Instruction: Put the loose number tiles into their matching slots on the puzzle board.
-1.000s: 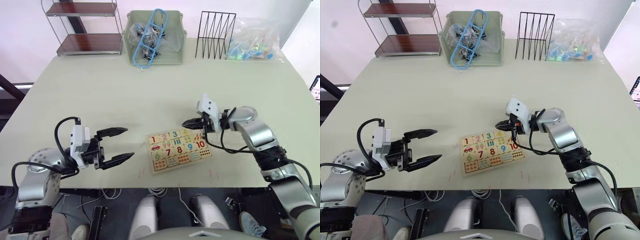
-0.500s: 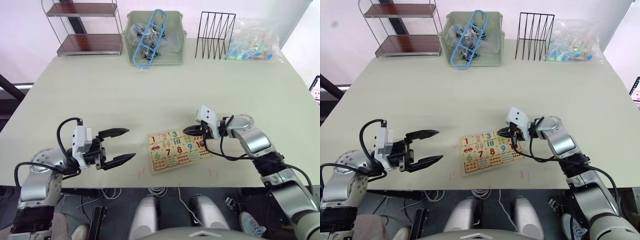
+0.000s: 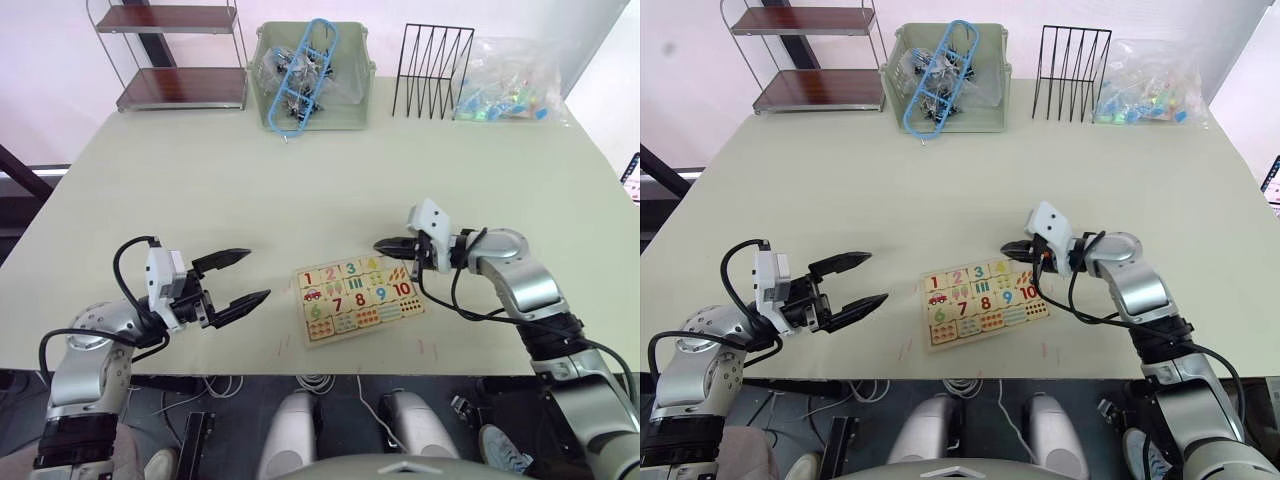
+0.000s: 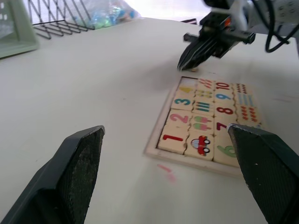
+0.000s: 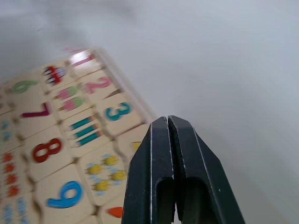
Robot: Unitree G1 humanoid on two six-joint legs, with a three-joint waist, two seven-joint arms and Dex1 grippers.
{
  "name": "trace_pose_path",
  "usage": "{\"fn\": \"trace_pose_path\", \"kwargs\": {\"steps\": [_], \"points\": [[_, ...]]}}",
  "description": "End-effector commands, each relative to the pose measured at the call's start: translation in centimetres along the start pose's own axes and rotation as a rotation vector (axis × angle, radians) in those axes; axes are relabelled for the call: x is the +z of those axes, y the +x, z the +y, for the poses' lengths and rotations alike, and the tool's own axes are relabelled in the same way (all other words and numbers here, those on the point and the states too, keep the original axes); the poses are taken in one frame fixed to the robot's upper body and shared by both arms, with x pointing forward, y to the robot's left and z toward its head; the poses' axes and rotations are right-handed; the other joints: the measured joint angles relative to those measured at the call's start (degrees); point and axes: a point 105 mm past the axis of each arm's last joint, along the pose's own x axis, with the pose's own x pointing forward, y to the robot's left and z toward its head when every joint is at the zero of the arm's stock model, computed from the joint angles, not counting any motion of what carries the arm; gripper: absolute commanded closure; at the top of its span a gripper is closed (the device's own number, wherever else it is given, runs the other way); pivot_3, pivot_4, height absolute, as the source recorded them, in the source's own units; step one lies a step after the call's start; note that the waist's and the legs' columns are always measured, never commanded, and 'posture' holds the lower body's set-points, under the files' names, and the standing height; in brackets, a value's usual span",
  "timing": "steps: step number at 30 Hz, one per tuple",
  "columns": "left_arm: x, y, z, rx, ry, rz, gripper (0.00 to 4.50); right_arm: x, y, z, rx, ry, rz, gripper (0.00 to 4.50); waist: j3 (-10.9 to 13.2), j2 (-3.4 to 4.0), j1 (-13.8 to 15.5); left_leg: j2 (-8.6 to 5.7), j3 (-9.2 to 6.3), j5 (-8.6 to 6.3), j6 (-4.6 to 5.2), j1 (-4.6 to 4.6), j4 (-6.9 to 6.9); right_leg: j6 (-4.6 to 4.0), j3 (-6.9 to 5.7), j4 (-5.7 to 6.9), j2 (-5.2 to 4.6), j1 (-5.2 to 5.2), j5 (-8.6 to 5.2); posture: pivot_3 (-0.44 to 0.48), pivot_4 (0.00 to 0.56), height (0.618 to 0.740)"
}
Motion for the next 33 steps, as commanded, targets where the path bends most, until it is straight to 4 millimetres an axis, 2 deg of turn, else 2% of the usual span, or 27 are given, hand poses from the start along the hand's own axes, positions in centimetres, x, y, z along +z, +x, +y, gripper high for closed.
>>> {"fn": "trace_pose_path", "kwargs": {"steps": [1, 3, 8, 9, 11, 13, 14, 16, 17, 18, 19, 27, 33], "points": [[-0.1, -0.8, 0.6, 0.068, 0.021, -0.004, 0.00, 1.8, -2.3, -1.2, -0.125, -0.015, -0.104, 4.47, 0.0, 0.00, 0.0, 0.00, 0.01, 0.00, 0.00, 0.00, 0.00, 0.00, 0.00, 0.00, 0.00, 0.00, 0.00, 0.000, 0.150, 0.740], [-0.3, -1.0, 0.8, 0.105, 0.018, -0.005, 0.00, 2.0, -3.6, -1.7, -0.190, 0.007, -0.158, 4.47, 0.0, 0.00, 0.0, -0.01, 0.01, 0.00, 0.00, 0.01, 0.00, 0.00, 0.01, 0.00, 0.00, 0.01, 0.00, 0.000, 0.150, 0.740], [-0.7, -1.5, 1.1, 0.171, 0.011, -0.002, 0.00, 0.8, -7.2, -1.4, -0.276, 0.042, -0.200, 4.47, 0.0, -0.01, 0.1, 0.00, 0.00, 0.00, 0.00, 0.01, 0.00, 0.00, 0.01, 0.00, 0.00, 0.03, 0.00, 0.000, 0.150, 0.740], [-0.9, -1.7, 1.1, 0.179, 0.007, 0.004, 0.00, 0.3, -8.3, -1.2, -0.299, 0.061, -0.204, 4.23, 0.0, -0.01, 0.2, 0.00, 0.00, 0.00, 0.00, 0.01, 0.00, 0.00, 0.01, 0.00, 0.00, 0.03, 0.00, 0.000, 0.150, 0.740], [-1.2, -1.9, 1.1, 0.189, 0.002, 0.014, 0.00, -0.5, -10.0, -1.0, -0.338, 0.083, -0.207, 3.57, 0.0, -0.01, 0.4, -0.01, 0.00, 0.00, 0.00, 0.04, 0.00, 0.01, 0.02, -0.01, 0.00, 0.06, 0.00, 0.000, 0.150, 0.740], [-1.3, -2.2, 1.1, 0.200, -0.011, 0.019, 0.00, -1.3, -12.1, -0.8, -0.410, 0.100, -0.202, 2.73, 0.0, -0.01, 0.5, -0.02, 0.01, 0.00, 0.00, 0.05, 0.00, 0.01, 0.04, -0.03, -0.01, 0.08, 0.00, 0.000, 0.150, 0.740], [-1.4, -2.3, 1.1, 0.204, -0.018, 0.019, 0.00, -1.6, -13.0, -0.6, -0.437, 0.107, -0.199, 2.26, 0.0, -0.01, 0.7, -0.01, 0.02, 0.00, 0.00, 0.08, 0.00, 0.01, 0.04, -0.05, -0.01, 0.11, -0.01, 0.000, 0.150, 0.740], [-1.5, -2.5, 1.2, 0.217, -0.020, 0.023, 0.00, -2.5, -14.7, 0.0, -0.499, 0.121, -0.187, 1.03, 0.0, -0.01, 0.8, 0.00, 0.04, 0.00, 0.00, 0.13, 0.00, 0.01, 0.05, -0.05, 0.00, 0.13, -0.01, 0.000, 0.150, 0.740], [-1.6, -2.6, 1.3, 0.225, -0.019, 0.028, 0.00, -2.9, -15.5, 0.4, -0.528, 0.131, -0.183, 0.83, 0.0, -0.01, 1.0, 0.00, 0.03, 0.00, 0.00, 0.14, 0.00, 0.01, 0.05, -0.04, 0.00, 0.14, -0.01, 0.000, 0.150, 0.740], [-1.7, -2.7, 1.3, 0.231, -0.018, 0.032, 0.00, -3.3, -16.2, 0.7, -0.552, 0.137, -0.178, 0.20, 0.0, -0.01, 1.0, 0.00, 0.03, 0.00, 0.00, 0.19, 0.00, 0.01, 0.05, -0.04, 0.01, 0.19, -0.01, 0.000, 0.150, 0.740], [-1.8, -2.8, 1.4, 0.235, -0.019, 0.037, 0.00, -3.8, -17.0, 1.1, -0.574, 0.142, -0.166, 0.04, 0.0, -0.01, 1.1, 0.00, 0.03, 0.00, 0.00, 0.26, 0.00, 0.00, 0.05, -0.04, 0.01, 0.26, -0.01, 0.000, 0.150, 0.740], [-1.7, -2.8, 1.8, 0.260, -0.010, 0.055, 0.00, -5.9, -20.6, 3.5, -0.675, 0.186, -0.132, 0.04, 0.0, -0.04, 1.1, 0.05, 0.31, -0.01, 0.00, 0.83, 0.00, -0.17, 0.30, -0.03, -0.02, 0.60, -0.14, 0.000, 0.150, 0.740], [-1.6, -2.9, 0.9, 0.241, -0.024, 0.068, 0.00, -6.5, -21.4, 5.4, -0.643, 0.246, -0.162, 0.04, -0.1, -0.06, 0.8, 0.06, 0.43, -0.01, 0.00, 0.82, -0.08, -0.18, 0.38, -0.11, -0.06, 0.59, -0.14, 0.000, 0.150, 0.740]]}}
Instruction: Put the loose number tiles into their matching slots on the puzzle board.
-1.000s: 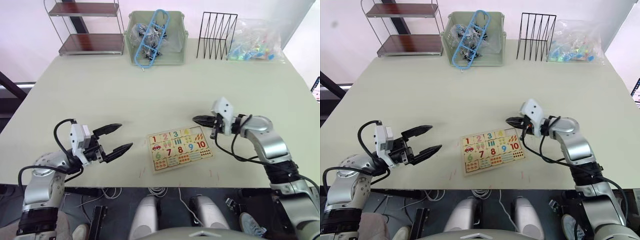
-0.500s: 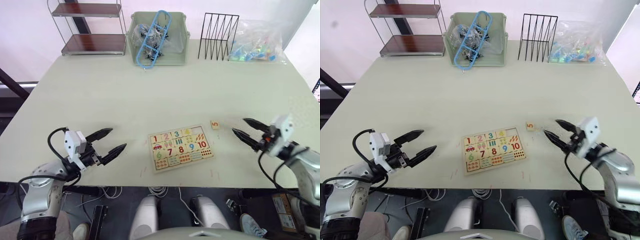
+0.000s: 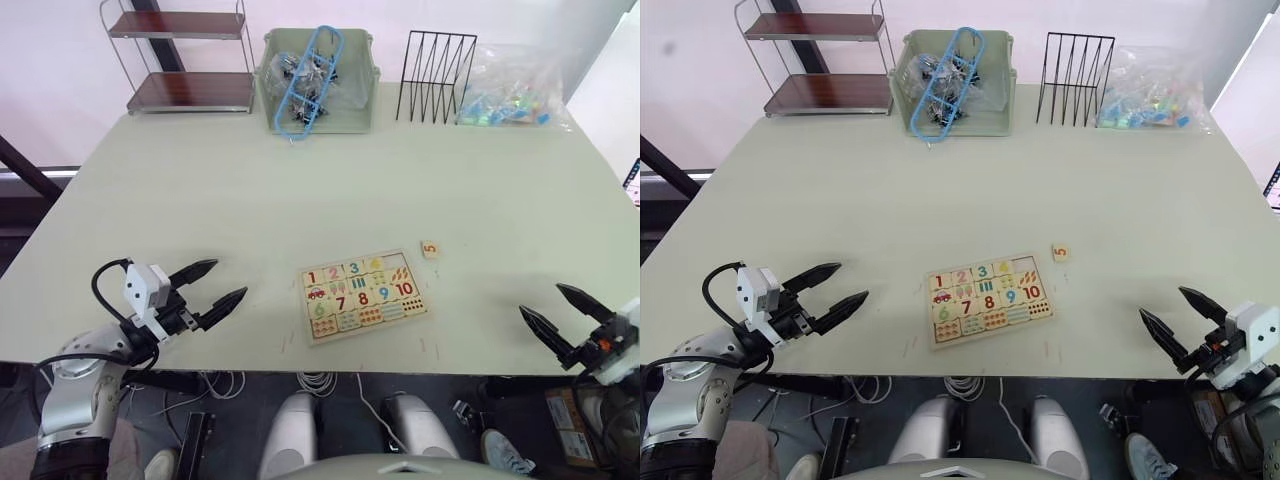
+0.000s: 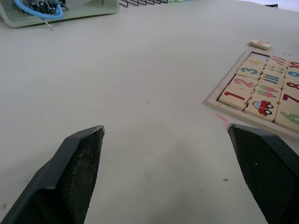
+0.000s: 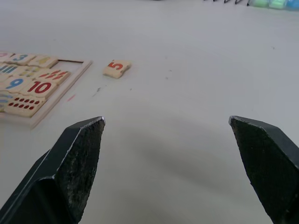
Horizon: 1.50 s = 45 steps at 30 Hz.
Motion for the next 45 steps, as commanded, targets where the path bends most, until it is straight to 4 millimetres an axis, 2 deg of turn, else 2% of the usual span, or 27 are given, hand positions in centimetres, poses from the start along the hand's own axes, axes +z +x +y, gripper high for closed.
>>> {"fn": "trace_pose_path", "kwargs": {"steps": [1, 13, 35, 40, 45], "points": [[1.1, -0.5, -0.2, -0.007, 0.036, -0.012, 0.00, 1.2, -0.7, 0.1, 0.011, -0.031, -0.043, 0.04, 0.0, -0.01, -0.1, 0.01, 0.02, 0.00, 0.00, 0.02, 0.00, 0.00, 0.01, 0.00, 0.00, 0.00, 0.00, 0.000, 0.150, 0.740], [1.6, -0.6, -0.8, 0.014, 0.023, -0.018, 0.00, 0.6, -0.3, -0.5, 0.026, -0.053, -0.009, 0.04, 0.0, -0.01, 0.2, 0.01, 0.01, -0.01, 0.00, 0.01, -0.05, -0.02, 0.00, -0.04, -0.04, -0.01, -0.01, 0.000, 0.150, 0.740], [1.1, -0.8, -1.3, 0.004, 0.027, -0.029, 0.00, 0.0, -0.5, -0.8, 0.076, -0.077, 0.006, 0.04, 0.0, -0.01, 0.2, 0.00, 0.04, -0.01, 0.00, 0.02, -0.05, -0.01, 0.01, -0.05, -0.04, -0.01, -0.01, 0.000, 0.150, 0.740], [1.1, -0.9, -1.3, -0.017, 0.050, -0.036, 0.00, 0.0, 0.0, -1.0, 0.092, -0.082, -0.001, 0.04, 0.0, -0.01, 0.2, 0.00, 0.04, -0.01, 0.00, 0.03, -0.05, -0.02, 0.01, -0.05, -0.03, -0.01, -0.01, 0.000, 0.150, 0.740], [1.1, -0.8, -1.3, -0.080, 0.074, -0.033, 0.00, 0.9, 1.1, -1.0, 0.140, -0.089, -0.018, 0.04, 0.0, 0.00, 0.2, -0.01, 0.05, 0.00, 0.00, 0.03, -0.05, -0.02, 0.02, -0.04, -0.02, -0.01, -0.01, 0.000, 0.150, 0.740]]}}
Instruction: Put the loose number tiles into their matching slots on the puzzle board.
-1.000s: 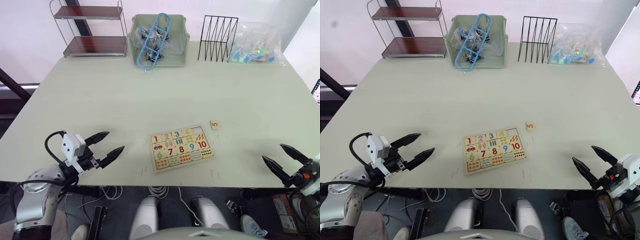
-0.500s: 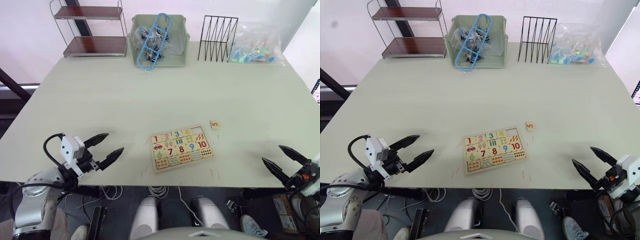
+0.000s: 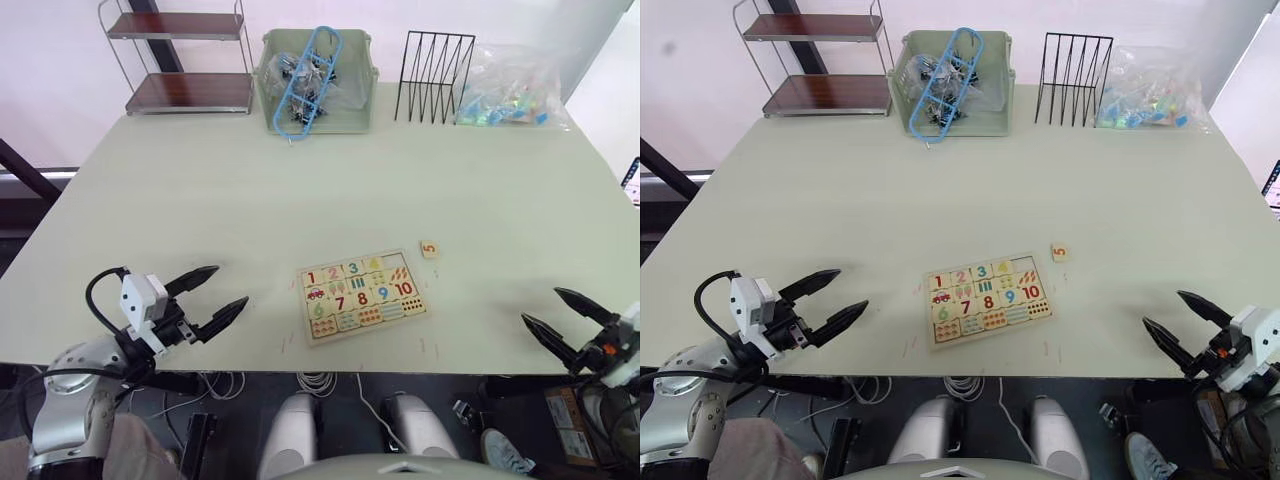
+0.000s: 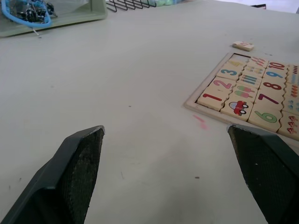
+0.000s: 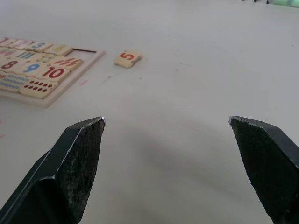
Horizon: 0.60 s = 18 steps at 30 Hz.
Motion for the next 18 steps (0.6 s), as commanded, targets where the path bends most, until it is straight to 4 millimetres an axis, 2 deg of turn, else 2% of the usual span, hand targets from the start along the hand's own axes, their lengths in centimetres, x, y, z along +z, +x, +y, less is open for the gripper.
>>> {"fn": "trace_pose_path", "kwargs": {"steps": [1, 10, 16, 18], "points": [[0.6, -0.1, 0.0, -0.058, 0.045, -0.008, 0.00, 1.4, 0.5, -0.3, 0.048, -0.037, -0.012, 0.04, 0.0, 0.00, 0.0, 0.00, 0.00, 0.00, 0.00, 0.00, 0.00, 0.00, 0.00, 0.00, 0.00, 0.00, 0.00, 0.000, 0.150, 0.740], [1.8, 1.0, -0.6, -0.244, 0.074, -0.044, 0.00, 3.3, 3.6, 0.2, 0.252, -0.107, 0.048, 0.04, 0.0, 0.01, 0.0, -0.01, 0.00, 0.00, 0.00, -0.01, 0.00, 0.00, 0.00, -0.01, 0.03, 0.00, 0.01, 0.000, 0.150, 0.740], [2.4, 1.7, -1.0, -0.320, 0.092, -0.052, 0.00, 4.1, 6.8, 0.1, 0.371, -0.178, 0.101, 0.04, 0.0, 0.01, -0.1, 0.00, 0.00, 0.00, 0.01, -0.01, 0.00, 0.01, 0.00, 0.00, 0.07, -0.01, 0.01, 0.000, 0.150, 0.740], [2.5, 1.6, -1.2, -0.360, 0.094, -0.044, 0.00, 4.2, 8.6, -0.1, 0.409, -0.199, 0.127, 0.04, 0.0, 0.01, -0.1, -0.01, 0.00, 0.00, 0.01, -0.03, 0.01, 0.01, 0.00, -0.01, 0.07, -0.01, 0.02, 0.000, 0.150, 0.740]]}}
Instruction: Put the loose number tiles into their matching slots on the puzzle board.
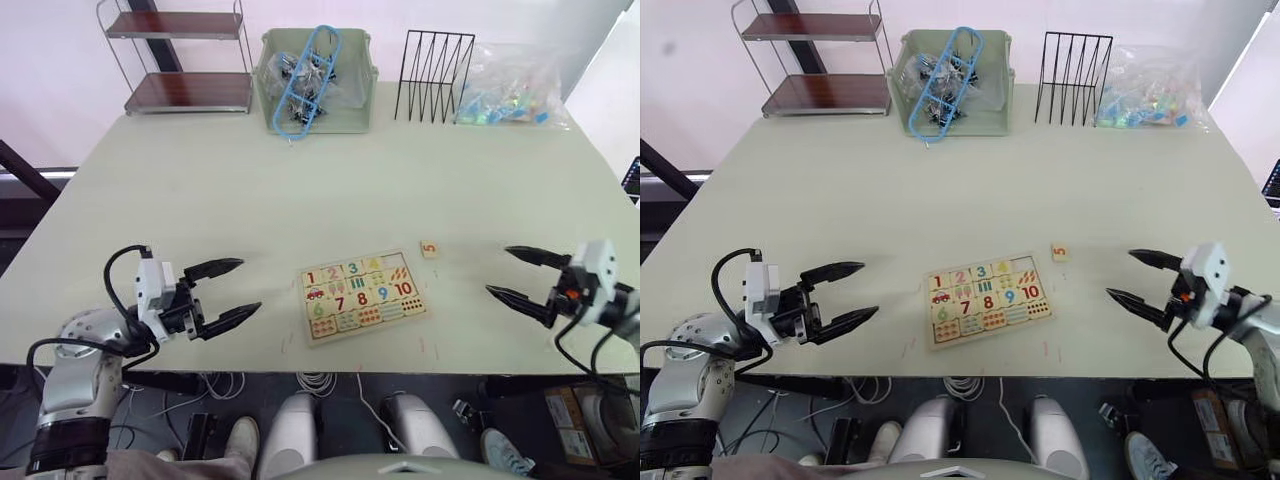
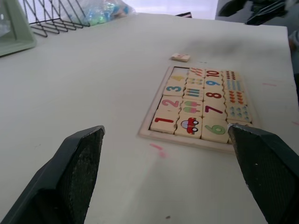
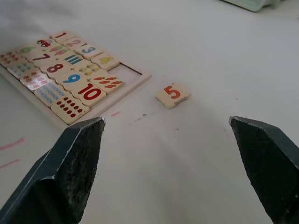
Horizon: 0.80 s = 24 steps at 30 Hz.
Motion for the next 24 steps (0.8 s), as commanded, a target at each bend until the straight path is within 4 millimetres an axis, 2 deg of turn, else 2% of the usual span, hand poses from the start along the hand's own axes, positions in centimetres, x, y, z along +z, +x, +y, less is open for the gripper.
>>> {"fn": "trace_pose_path", "kwargs": {"steps": [1, 5, 9, 17, 24], "points": [[1.0, -0.2, -0.2, -0.064, 0.033, -0.003, 0.00, 0.8, 2.0, -1.2, 0.060, -0.045, 0.047, 0.04, 0.0, -0.01, -0.1, 0.00, 0.00, 0.00, 0.00, 0.00, 0.01, 0.00, 0.00, 0.00, 0.00, 0.00, 0.00, 0.000, 0.150, 0.740], [1.1, -0.5, -0.2, -0.098, 0.040, 0.005, 0.00, 1.3, 4.6, -2.2, 0.124, -0.084, 0.089, 0.04, 0.0, -0.01, -0.1, 0.01, 0.05, 0.00, 0.01, -0.02, 0.01, 0.00, 0.05, 0.07, 0.02, -0.10, 0.01, 0.000, 0.150, 0.740], [1.2, -0.7, -0.3, -0.120, 0.047, 0.006, 0.00, 1.4, 6.4, -2.7, 0.183, -0.127, 0.128, 0.04, 0.0, 0.01, 0.1, 0.01, 0.06, 0.00, 0.00, -0.18, -0.03, 0.18, 0.01, 0.04, 0.01, -0.20, 0.10, 0.000, 0.150, 0.740], [1.6, -0.6, -0.6, -0.135, 0.059, -0.005, 0.00, 0.6, 9.1, -3.6, 0.285, -0.221, 0.254, 0.04, 0.1, 0.03, -0.1, 0.01, 0.11, -0.01, 0.01, -0.17, -0.03, 0.18, 0.03, 0.04, -0.01, -0.21, 0.11, 0.000, 0.150, 0.740], [2.0, -0.6, -1.0, -0.139, 0.066, -0.016, 0.00, 0.1, 10.7, -3.6, 0.355, -0.243, 0.309, 0.04, 0.1, 0.04, -0.2, 0.02, 0.13, -0.01, 0.01, -0.15, -0.03, 0.17, 0.05, 0.07, -0.01, -0.22, 0.11, 0.000, 0.150, 0.740]]}}
